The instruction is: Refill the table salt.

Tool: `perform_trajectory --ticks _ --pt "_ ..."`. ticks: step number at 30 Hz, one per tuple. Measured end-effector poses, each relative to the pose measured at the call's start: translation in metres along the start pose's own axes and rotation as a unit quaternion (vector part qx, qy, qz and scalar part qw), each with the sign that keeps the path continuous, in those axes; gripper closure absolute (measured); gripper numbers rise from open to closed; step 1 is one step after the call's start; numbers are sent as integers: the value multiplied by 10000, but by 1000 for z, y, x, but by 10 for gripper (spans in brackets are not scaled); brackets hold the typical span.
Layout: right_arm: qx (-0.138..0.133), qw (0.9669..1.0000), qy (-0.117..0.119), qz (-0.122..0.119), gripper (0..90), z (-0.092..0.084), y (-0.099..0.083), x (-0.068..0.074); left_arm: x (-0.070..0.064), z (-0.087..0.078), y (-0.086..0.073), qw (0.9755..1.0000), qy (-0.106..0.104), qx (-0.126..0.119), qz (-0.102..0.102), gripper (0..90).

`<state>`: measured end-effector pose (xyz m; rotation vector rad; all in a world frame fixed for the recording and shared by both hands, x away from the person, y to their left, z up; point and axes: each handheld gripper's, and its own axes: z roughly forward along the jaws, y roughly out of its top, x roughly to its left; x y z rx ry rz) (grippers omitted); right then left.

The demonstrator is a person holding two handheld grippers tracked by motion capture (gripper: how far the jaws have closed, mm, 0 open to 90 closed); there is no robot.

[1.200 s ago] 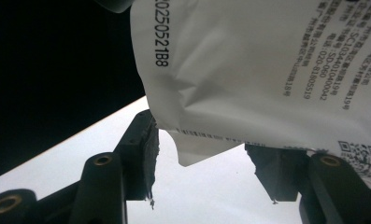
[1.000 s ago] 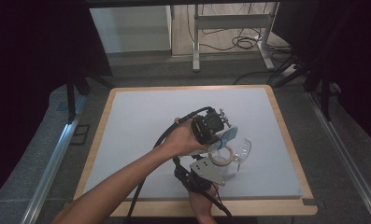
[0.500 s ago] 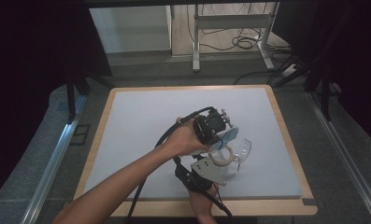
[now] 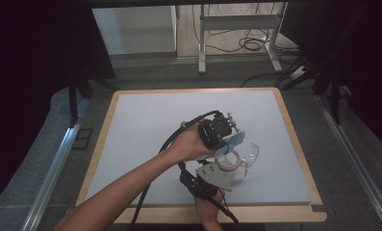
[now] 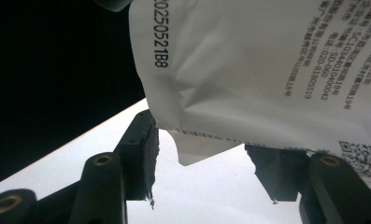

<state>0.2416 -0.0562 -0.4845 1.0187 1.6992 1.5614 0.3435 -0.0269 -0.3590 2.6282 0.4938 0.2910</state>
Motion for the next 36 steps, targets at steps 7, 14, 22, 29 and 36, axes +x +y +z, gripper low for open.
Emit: perform_trajectory --ticks 7,14,22,29,36 --pt "1 10000 10 54 454 0 0 0 -1 1 1 10000 24 45 30 895" --pt "-37 9999 24 139 454 0 1 0 -2 1 2 9999 41 84 42 895" --pt "-52 9998 5 192 454 0 2 0 -2 1 3 9999 33 84 59 895" --pt "-27 9998 -9 182 454 0 2 0 -2 2 3 9999 27 82 56 895" --pt "-50 9998 -20 174 454 0 2 0 -2 2 4 9999 41 100 80 895"
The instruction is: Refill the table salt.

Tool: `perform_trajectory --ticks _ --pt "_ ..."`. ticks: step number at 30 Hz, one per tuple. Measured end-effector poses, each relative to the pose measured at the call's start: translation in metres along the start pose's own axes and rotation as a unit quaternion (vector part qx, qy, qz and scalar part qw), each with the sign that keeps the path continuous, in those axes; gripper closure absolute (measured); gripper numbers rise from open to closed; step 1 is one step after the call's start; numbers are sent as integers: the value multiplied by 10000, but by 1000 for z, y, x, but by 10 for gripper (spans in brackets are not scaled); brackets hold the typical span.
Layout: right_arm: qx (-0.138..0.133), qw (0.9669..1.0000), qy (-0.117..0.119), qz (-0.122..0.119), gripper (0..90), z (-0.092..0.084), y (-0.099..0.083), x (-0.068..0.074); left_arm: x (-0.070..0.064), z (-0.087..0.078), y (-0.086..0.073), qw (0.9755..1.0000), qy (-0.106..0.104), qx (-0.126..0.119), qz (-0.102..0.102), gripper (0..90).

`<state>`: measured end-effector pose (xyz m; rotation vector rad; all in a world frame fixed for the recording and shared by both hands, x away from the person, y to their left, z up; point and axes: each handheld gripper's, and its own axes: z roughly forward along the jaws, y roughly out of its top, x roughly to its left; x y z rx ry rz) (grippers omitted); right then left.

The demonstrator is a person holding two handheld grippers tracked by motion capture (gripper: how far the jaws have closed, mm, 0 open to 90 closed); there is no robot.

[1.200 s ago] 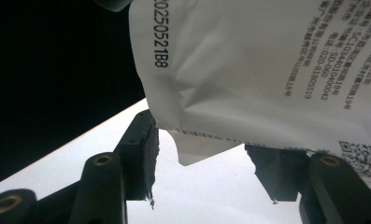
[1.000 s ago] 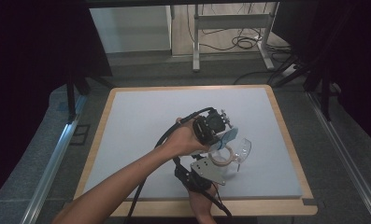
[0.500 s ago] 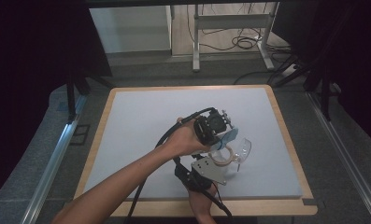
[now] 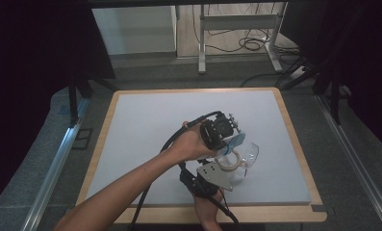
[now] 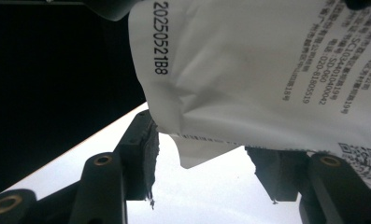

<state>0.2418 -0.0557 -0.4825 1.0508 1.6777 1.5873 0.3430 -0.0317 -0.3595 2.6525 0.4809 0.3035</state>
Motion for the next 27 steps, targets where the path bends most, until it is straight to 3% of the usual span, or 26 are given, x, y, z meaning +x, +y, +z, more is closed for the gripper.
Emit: perform_trajectory --ticks 27 --pt "-19 10000 -25 21 454 0 3 0 -1 -1 3 10000 26 65 41 895"
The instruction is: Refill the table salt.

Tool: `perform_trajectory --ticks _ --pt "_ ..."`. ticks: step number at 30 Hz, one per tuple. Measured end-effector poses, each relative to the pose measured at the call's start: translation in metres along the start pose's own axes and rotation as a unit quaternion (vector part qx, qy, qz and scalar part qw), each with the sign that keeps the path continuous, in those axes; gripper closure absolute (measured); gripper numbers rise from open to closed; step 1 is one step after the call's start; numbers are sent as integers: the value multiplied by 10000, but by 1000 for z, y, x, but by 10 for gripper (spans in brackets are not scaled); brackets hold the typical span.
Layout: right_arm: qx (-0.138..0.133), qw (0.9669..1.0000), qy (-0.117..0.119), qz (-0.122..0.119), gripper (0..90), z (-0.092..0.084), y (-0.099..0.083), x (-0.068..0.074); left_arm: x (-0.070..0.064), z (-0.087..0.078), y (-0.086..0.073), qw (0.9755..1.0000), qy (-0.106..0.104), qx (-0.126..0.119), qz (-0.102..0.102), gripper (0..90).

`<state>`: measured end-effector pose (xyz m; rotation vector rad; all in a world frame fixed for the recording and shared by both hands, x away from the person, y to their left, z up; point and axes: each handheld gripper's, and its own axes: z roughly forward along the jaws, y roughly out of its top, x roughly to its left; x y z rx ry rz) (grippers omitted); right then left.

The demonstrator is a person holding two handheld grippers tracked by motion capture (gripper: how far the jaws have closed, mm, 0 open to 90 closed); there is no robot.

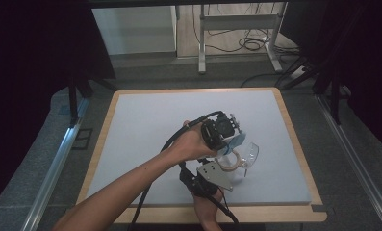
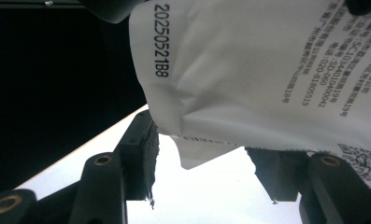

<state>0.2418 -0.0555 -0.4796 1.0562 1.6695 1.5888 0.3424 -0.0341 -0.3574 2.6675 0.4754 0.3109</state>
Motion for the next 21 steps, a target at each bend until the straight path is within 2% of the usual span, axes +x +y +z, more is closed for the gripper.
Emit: perform_trajectory --ticks 21 --pt "-63 10000 -13 19 454 1 3 1 -1 -2 2 10000 47 50 42 895"
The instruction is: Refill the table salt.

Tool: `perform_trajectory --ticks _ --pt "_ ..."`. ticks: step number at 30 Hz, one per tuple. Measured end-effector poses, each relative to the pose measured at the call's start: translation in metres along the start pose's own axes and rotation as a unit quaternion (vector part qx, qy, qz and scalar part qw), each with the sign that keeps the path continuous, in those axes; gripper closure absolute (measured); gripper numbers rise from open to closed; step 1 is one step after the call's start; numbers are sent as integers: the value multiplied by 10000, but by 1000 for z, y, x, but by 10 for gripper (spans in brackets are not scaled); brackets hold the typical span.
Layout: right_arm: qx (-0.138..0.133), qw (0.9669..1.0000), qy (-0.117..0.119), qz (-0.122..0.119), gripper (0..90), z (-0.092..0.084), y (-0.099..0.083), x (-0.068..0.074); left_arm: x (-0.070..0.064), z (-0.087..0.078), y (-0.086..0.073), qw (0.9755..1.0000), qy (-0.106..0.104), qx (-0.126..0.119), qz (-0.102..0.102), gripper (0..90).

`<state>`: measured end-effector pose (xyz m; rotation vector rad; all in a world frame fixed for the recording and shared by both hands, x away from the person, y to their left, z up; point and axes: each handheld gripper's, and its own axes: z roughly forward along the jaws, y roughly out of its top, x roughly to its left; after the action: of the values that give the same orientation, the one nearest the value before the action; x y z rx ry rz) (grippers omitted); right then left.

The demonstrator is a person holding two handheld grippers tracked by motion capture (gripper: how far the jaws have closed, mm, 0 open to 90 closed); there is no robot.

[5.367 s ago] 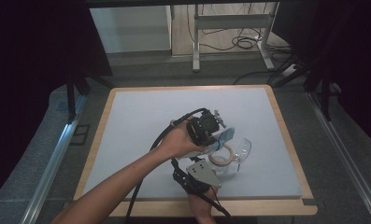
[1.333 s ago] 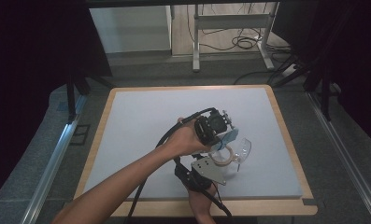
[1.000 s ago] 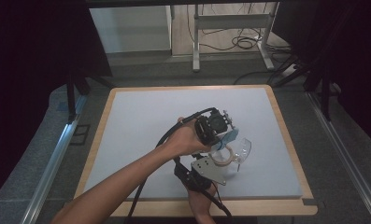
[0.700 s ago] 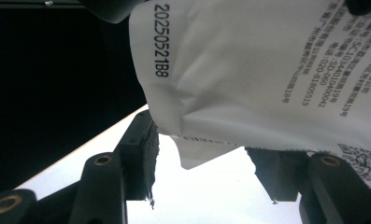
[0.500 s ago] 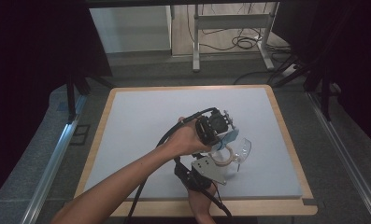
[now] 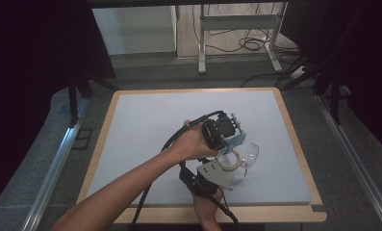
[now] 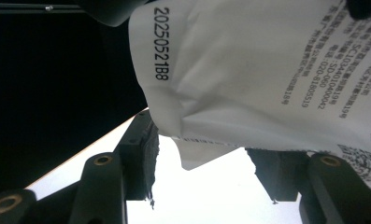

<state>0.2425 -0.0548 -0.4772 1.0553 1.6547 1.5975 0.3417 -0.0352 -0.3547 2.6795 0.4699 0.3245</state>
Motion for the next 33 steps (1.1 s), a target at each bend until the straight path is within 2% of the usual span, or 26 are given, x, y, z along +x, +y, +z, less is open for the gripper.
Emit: perform_trajectory --ticks 33 --pt "-52 9999 -20 89 454 0 -1 0 -1 3 3 9999 10 94 43 895"
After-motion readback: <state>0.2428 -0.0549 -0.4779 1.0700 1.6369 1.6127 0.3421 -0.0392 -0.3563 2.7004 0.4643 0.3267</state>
